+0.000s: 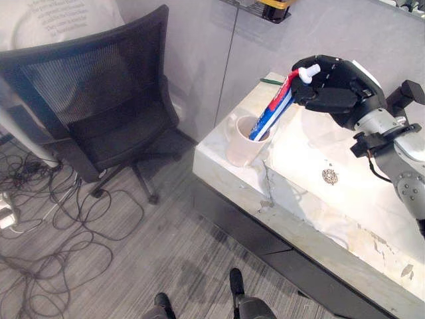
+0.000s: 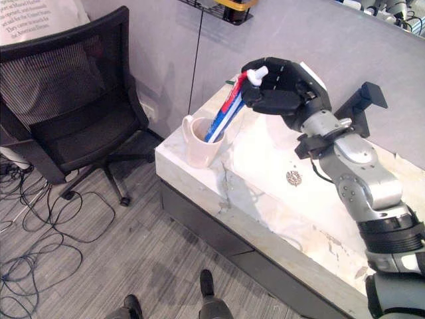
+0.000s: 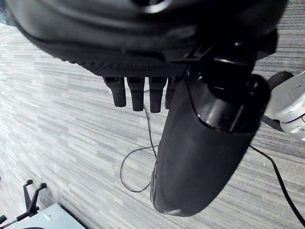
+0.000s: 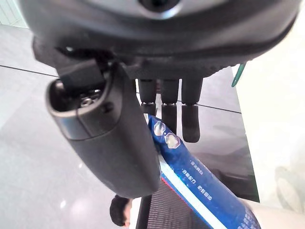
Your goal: Organize the bathroom.
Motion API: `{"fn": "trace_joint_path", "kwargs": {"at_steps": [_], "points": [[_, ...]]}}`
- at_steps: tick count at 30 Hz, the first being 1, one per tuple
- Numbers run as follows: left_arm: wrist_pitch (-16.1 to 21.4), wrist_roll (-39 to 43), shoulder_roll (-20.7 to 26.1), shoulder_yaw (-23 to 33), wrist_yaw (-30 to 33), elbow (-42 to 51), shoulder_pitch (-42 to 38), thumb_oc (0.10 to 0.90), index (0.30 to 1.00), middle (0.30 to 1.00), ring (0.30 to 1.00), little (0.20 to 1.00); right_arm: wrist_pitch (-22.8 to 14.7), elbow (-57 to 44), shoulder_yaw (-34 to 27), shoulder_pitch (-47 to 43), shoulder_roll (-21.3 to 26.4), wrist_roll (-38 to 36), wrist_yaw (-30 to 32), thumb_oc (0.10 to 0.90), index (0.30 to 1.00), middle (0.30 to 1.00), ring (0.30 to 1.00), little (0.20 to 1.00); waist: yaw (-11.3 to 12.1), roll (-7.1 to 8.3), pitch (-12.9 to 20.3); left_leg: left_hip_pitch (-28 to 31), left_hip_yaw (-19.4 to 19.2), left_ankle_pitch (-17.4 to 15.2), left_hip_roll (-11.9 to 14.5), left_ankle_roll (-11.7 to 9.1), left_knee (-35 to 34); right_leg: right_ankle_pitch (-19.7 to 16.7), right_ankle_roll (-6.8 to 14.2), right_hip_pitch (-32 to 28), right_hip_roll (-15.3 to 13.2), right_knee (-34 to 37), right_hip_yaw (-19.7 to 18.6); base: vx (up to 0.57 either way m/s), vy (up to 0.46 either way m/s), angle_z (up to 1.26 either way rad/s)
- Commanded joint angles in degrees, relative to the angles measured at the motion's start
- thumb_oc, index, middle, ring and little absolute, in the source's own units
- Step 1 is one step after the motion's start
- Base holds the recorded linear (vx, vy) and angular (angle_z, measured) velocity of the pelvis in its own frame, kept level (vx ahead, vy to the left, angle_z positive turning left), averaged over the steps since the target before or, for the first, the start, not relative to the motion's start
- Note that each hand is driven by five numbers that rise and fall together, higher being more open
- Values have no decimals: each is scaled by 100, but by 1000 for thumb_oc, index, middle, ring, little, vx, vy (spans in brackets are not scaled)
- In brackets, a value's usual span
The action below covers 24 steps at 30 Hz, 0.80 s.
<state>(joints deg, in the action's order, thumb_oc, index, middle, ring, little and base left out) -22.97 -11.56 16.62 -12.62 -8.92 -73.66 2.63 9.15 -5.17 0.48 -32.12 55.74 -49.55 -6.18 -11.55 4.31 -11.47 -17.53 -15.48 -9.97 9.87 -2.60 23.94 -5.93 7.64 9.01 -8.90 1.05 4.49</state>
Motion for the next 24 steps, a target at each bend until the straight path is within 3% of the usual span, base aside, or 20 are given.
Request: {"fn": "trace_joint_path", "kwargs": {"at_steps": [1, 24], "points": [[-430, -162, 328, -9, -118, -375, 518, 800, 900, 900, 900, 900, -1215, -522, -1054, -368, 29, 233, 119, 400, 300, 300, 300, 300, 19, 209, 379, 77, 242, 98, 237, -240, 81, 582, 436, -56, -191, -573, -364, 0, 0, 0], [-486, -83, 338, -40, -158, -325, 485, 800, 900, 900, 900, 900, -1361, -756, -1179, -293, 230, 380, 154, 400, 300, 300, 300, 300, -24, 239, 208, -211, 288, -65, 373, -242, 521, 619, 404, 174, -185, -824, -405, -10, 4, 0]]}}
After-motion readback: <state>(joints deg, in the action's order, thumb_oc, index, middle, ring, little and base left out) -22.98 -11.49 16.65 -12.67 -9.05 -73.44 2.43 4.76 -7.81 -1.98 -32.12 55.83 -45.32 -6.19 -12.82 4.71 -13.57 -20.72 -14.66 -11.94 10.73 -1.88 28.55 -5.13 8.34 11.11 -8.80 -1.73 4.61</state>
